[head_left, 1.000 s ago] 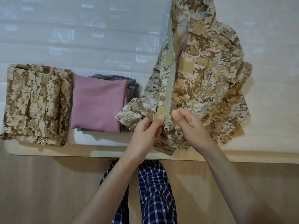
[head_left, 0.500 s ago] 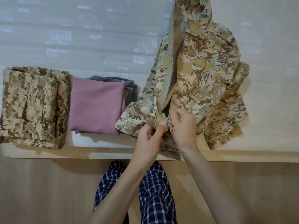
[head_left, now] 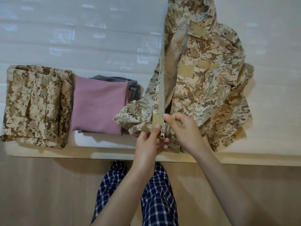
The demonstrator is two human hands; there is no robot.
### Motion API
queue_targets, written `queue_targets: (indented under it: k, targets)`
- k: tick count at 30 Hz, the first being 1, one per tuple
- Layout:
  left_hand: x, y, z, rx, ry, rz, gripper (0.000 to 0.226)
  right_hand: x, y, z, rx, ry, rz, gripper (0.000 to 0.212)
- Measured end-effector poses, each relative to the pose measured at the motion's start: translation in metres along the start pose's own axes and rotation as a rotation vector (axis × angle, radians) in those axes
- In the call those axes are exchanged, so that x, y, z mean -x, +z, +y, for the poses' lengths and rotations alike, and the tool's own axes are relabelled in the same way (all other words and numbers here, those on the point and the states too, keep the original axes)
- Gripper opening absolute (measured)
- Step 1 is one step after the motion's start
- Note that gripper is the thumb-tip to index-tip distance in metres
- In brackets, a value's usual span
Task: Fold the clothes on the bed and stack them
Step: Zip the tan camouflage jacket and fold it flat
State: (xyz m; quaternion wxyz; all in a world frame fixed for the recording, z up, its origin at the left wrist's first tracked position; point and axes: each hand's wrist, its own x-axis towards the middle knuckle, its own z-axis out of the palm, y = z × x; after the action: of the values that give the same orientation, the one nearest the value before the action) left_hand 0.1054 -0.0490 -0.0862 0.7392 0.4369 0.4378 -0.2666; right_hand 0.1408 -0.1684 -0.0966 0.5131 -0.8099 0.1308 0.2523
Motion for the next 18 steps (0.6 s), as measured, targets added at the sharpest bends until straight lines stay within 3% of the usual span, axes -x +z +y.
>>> queue_targets:
  k: [4, 7, 12, 18]
  targets:
    - [-0.001, -0.002, 0.002, 0.058, -0.012, 0.008, 0.021, 0.008, -0.007, -0.003, 0.076, -0.157, -0.104, 0.019]
    - [-0.002, -0.005, 0.001, 0.003, 0.016, 0.028, 0.027, 0.011, -0.014, -0.003, 0.21, -0.299, -0.184, 0.031]
    - [0.001, -0.006, -0.001, -0.1, 0.091, 0.033, 0.03, 0.014, -0.007, -0.005, 0.476, -0.546, -0.004, 0.014]
    - [-0.002, 0.007, -0.008, -0.065, 0.04, 0.179, 0.028, 0.022, 0.015, -0.012, 0.388, -0.476, 0.096, 0.003]
